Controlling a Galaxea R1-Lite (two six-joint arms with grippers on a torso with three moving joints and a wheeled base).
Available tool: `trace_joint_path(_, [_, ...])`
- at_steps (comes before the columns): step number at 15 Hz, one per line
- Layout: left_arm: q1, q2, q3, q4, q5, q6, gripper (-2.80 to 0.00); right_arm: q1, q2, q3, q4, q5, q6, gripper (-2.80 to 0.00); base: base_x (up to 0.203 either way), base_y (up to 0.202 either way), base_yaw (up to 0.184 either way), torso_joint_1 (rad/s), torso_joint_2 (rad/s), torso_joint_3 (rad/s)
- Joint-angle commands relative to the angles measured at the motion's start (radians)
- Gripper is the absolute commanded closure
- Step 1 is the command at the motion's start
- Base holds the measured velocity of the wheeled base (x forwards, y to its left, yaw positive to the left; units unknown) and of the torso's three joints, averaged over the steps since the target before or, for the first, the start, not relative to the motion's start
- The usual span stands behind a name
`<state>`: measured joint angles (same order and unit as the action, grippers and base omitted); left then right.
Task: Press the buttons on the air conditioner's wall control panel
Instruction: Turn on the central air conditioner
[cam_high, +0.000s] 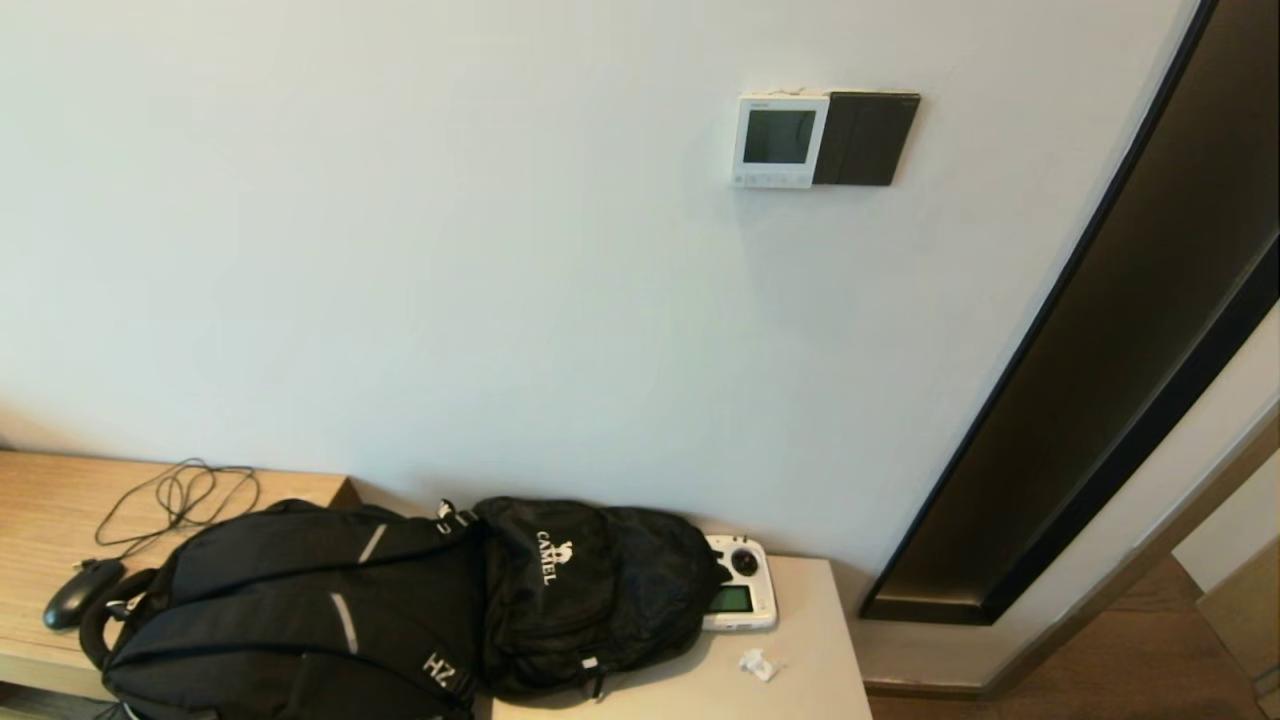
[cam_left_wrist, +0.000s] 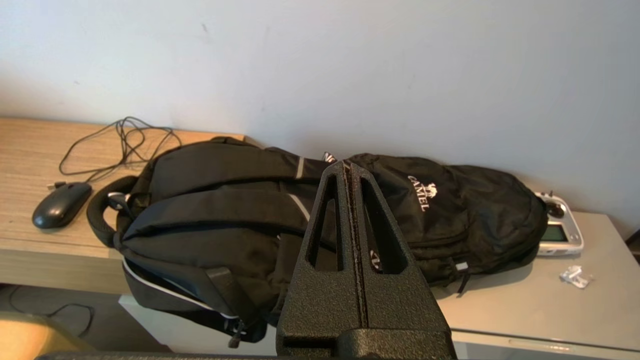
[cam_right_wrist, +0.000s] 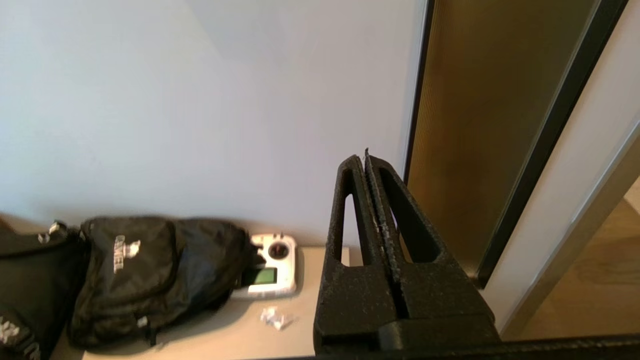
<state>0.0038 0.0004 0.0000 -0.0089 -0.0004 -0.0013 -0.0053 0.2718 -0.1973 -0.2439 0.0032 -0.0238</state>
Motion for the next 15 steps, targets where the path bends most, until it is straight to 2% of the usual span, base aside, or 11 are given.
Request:
trace_joint_path(1, [0.001,-0.002,0.000,0.000,0.000,0.000,0.00,0.001,0.172,-0.042,-0.057,0.000,0.001,0.00,0.000,0.000,0.000,0.000,0.00,0.000])
trace_joint_path(5, [0.001,-0.002,0.000,0.000,0.000,0.000,0.00,0.026,0.461,-0.261,-0.155,-0.007,0.007,0.00,0.000,0.000,0.000,0.000,0.00,0.000])
trace_joint_path(10, [0.001,-0.002,0.000,0.000,-0.001,0.000,0.00,0.148,0.779,-0.595,-0.171,-0.112,0.010,0.00,0.000,0.000,0.000,0.000,0.00,0.000])
trace_joint_path(12, [0.001,-0.002,0.000,0.000,0.000,0.000,0.00,0.229,0.906,-0.731,-0.170,-0.188,0.013,0.00,0.000,0.000,0.000,0.000,0.00,0.000])
trace_joint_path(15, [0.001,-0.002,0.000,0.000,0.000,0.000,0.00,0.410,1.090,-0.883,-0.169,-0.318,0.017,0.00,0.000,0.000,0.000,0.000,0.00,0.000])
